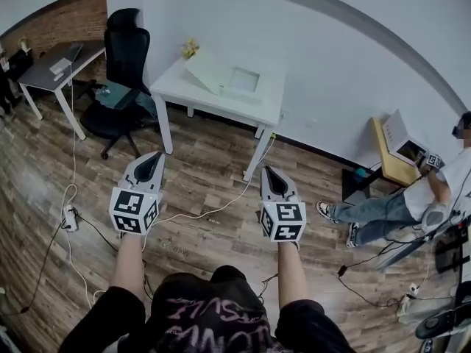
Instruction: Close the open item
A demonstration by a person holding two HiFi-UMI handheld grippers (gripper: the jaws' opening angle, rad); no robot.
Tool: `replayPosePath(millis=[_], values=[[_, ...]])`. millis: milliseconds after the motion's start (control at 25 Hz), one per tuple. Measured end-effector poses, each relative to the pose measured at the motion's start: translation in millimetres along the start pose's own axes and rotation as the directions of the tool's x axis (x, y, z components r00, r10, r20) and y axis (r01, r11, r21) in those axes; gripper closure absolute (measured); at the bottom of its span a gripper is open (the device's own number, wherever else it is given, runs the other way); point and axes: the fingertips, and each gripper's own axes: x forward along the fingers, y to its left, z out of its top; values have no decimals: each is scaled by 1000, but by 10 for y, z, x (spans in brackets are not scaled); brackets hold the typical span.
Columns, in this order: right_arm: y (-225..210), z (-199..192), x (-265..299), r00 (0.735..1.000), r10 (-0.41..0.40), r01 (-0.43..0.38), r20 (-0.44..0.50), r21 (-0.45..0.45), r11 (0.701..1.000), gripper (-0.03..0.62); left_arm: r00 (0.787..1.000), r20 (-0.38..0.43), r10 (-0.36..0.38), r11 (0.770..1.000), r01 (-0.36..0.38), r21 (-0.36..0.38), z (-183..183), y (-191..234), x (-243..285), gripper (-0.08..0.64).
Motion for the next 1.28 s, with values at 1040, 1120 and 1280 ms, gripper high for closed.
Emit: replayPosePath(millis=[1040,1120,1280], values=[[-585,-249,1721,999,14,-13,-44,14,1000,566,998,-66,2,1000,-3,-7,-378,515,1615,546],[-728,-264,1964,998,15,-15,-53,13,1000,566,997,-74,10,1000,-11,-8,-404,576,1869,546],[-1009,-242,2452,998,33,-32,-62,15,999,566,996,-86,30,999,-32,-13,-394,706,2386,546]])
